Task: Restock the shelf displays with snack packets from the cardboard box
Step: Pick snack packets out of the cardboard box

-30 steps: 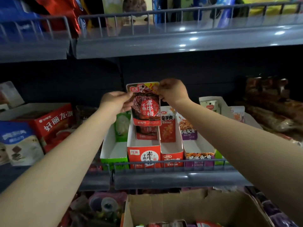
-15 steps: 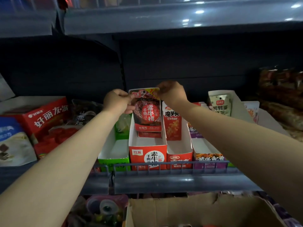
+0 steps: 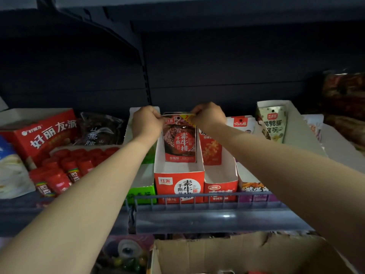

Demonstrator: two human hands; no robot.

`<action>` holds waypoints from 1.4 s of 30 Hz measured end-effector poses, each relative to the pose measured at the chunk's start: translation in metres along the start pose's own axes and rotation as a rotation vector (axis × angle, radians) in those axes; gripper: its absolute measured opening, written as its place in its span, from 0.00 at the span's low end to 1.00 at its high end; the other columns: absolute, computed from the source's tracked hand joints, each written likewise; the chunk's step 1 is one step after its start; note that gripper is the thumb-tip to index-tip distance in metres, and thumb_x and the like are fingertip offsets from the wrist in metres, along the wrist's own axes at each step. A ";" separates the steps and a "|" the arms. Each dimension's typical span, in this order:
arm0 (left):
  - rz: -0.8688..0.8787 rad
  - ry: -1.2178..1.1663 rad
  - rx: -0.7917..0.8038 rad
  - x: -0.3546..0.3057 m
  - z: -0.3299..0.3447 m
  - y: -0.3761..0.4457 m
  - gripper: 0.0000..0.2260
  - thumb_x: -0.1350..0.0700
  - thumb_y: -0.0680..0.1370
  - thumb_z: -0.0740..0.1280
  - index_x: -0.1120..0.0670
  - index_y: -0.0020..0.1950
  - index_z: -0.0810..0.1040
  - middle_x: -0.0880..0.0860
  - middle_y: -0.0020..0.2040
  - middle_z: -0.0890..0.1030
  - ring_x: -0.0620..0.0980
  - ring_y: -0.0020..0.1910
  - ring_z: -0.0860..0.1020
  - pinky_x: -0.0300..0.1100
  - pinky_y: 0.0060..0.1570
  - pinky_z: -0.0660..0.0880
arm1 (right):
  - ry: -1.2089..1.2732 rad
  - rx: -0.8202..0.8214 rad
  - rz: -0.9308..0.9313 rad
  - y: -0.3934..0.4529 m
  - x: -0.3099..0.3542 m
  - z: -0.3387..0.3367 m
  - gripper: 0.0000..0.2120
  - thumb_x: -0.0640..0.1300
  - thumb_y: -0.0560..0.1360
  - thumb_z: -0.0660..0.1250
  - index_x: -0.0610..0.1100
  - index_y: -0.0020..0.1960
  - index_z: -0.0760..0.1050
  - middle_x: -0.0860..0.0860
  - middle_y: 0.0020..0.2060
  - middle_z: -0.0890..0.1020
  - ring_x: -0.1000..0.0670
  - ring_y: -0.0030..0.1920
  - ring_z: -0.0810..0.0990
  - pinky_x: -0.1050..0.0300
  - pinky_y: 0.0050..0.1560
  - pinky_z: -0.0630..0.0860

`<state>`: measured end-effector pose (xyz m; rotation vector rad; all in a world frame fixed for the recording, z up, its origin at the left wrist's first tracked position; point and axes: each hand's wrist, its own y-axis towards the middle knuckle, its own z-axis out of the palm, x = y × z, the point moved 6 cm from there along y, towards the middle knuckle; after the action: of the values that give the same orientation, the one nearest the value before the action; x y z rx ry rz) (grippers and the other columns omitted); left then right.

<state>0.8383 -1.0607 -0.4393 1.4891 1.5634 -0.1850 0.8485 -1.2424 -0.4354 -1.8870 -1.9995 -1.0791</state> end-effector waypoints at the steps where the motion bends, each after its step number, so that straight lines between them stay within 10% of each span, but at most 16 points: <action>1: 0.012 0.006 -0.013 -0.001 0.000 -0.001 0.04 0.58 0.75 0.69 0.56 0.48 0.80 0.55 0.45 0.82 0.53 0.46 0.80 0.41 0.47 0.75 | 0.003 -0.013 0.000 0.001 -0.001 -0.001 0.08 0.45 0.75 0.68 0.48 0.54 0.80 0.49 0.50 0.82 0.48 0.49 0.80 0.51 0.50 0.79; 8: 0.048 -0.009 -0.020 -0.005 -0.005 -0.012 0.11 0.57 0.77 0.68 0.58 0.57 0.77 0.55 0.55 0.80 0.50 0.52 0.78 0.38 0.48 0.71 | 0.066 -0.067 -0.008 0.000 -0.007 0.006 0.12 0.48 0.75 0.67 0.52 0.58 0.78 0.50 0.55 0.81 0.48 0.51 0.79 0.51 0.52 0.79; 24: 0.021 -0.246 0.098 -0.032 -0.033 -0.175 0.05 0.58 0.77 0.67 0.51 0.51 0.78 0.43 0.44 0.77 0.35 0.42 0.74 0.26 0.39 0.68 | 0.306 -0.053 0.035 -0.171 -0.027 -0.044 0.08 0.49 0.75 0.67 0.47 0.52 0.79 0.54 0.41 0.80 0.56 0.40 0.76 0.63 0.38 0.72; 42: -0.389 -0.013 0.581 0.073 0.064 -0.377 0.07 0.58 0.77 0.66 0.55 0.54 0.79 0.52 0.51 0.81 0.46 0.48 0.77 0.37 0.46 0.71 | 0.199 0.417 0.376 -0.364 -0.152 0.041 0.10 0.47 0.75 0.68 0.45 0.54 0.80 0.50 0.40 0.80 0.51 0.40 0.78 0.58 0.42 0.71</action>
<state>0.5651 -1.1462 -0.7025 1.5785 1.8724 -0.9366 0.5514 -1.3104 -0.6889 -1.7528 -1.5300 -0.6571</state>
